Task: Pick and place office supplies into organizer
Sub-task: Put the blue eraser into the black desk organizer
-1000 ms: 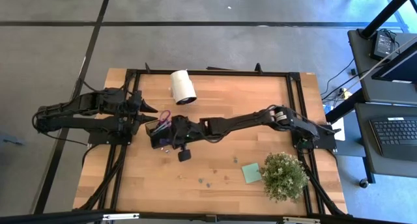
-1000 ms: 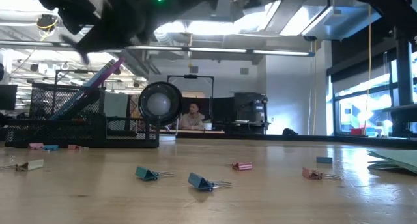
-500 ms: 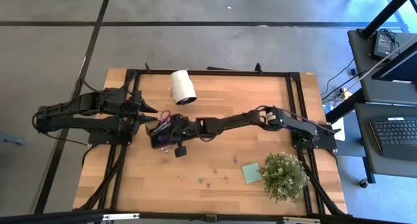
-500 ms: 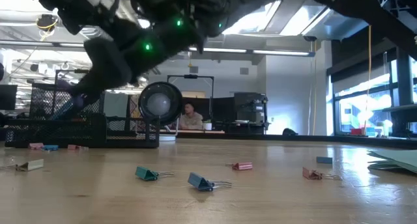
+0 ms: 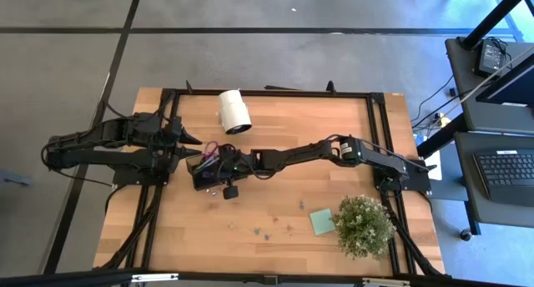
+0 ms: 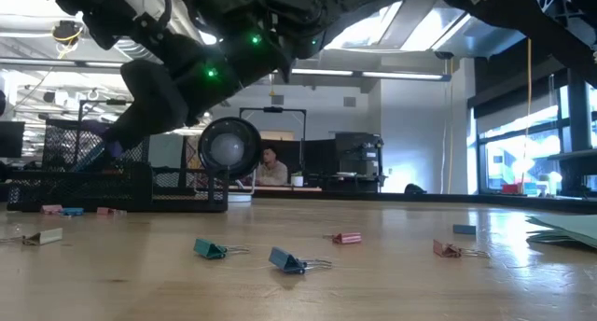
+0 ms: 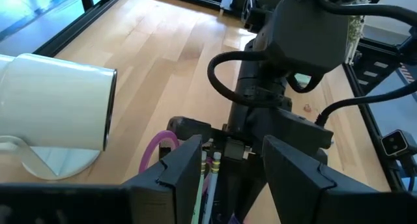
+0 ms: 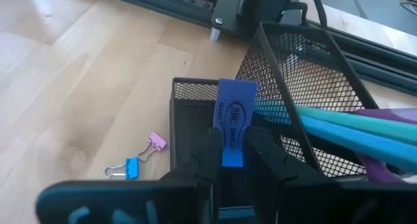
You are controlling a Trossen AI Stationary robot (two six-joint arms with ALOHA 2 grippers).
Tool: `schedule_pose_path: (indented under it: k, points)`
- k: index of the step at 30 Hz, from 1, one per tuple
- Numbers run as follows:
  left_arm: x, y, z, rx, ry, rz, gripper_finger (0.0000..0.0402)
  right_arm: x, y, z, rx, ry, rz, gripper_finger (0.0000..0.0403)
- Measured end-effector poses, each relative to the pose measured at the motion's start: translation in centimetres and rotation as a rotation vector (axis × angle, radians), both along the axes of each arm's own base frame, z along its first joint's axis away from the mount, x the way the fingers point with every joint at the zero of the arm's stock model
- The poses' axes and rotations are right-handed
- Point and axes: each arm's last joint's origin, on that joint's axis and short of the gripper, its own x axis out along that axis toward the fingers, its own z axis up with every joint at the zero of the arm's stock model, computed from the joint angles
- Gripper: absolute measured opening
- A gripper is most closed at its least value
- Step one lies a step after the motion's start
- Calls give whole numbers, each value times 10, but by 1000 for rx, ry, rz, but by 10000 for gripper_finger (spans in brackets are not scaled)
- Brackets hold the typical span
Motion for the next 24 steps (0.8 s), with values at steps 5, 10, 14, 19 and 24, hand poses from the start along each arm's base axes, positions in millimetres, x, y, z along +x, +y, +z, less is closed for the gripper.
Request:
schedule_pose_path:
  k: [5, 10, 14, 19, 24]
  points:
    - [0, 0, 0, 0, 0, 0, 156, 0, 0, 0, 0, 0, 0, 54]
    - [0, 0, 0, 0, 0, 0, 156, 0, 0, 0, 0, 0, -1, 54]
    - [0, 0, 0, 0, 0, 1, 156, 0, 0, 0, 2, 0, -3, 54]
    - [0, 0, 0, -1, 0, 1, 156, 0, 0, 0, 31, 1, -20, 54]
    - [0, 0, 0, -1, 0, 1, 156, 0, -1, 0, 42, 0, -28, 54]
